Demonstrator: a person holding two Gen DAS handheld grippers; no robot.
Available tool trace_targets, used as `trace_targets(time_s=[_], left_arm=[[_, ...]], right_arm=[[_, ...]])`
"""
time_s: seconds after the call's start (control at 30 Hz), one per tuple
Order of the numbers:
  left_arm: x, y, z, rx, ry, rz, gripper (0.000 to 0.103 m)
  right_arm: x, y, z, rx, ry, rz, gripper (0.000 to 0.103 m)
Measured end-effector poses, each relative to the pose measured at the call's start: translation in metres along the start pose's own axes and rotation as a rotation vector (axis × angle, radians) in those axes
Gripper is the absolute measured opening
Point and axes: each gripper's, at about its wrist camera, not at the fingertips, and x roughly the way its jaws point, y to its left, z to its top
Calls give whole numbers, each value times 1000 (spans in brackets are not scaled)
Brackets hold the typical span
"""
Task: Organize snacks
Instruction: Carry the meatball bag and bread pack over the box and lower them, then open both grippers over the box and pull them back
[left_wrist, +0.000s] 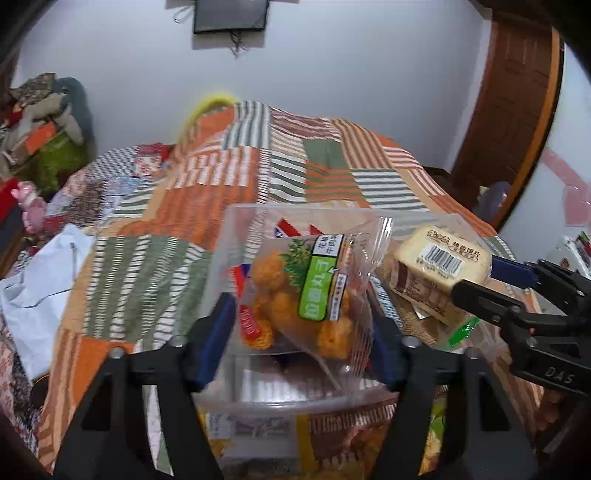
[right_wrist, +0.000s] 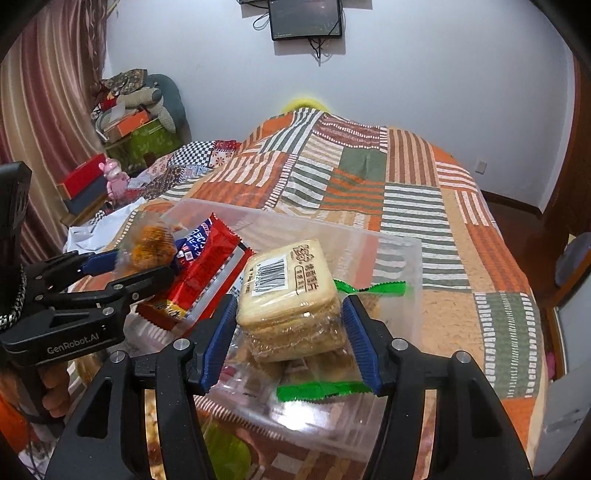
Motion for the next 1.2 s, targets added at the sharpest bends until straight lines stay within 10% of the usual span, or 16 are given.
trace_targets(time_s=[0.8, 1.2], left_arm=[[-103, -2, -52, -4, -14, 4, 90], [-113, -5, -114, 11, 73, 0, 90]], right_arm=[[-100, 16, -35, 8, -134, 42, 80], [-82, 33, -97, -24, 1, 78, 81]])
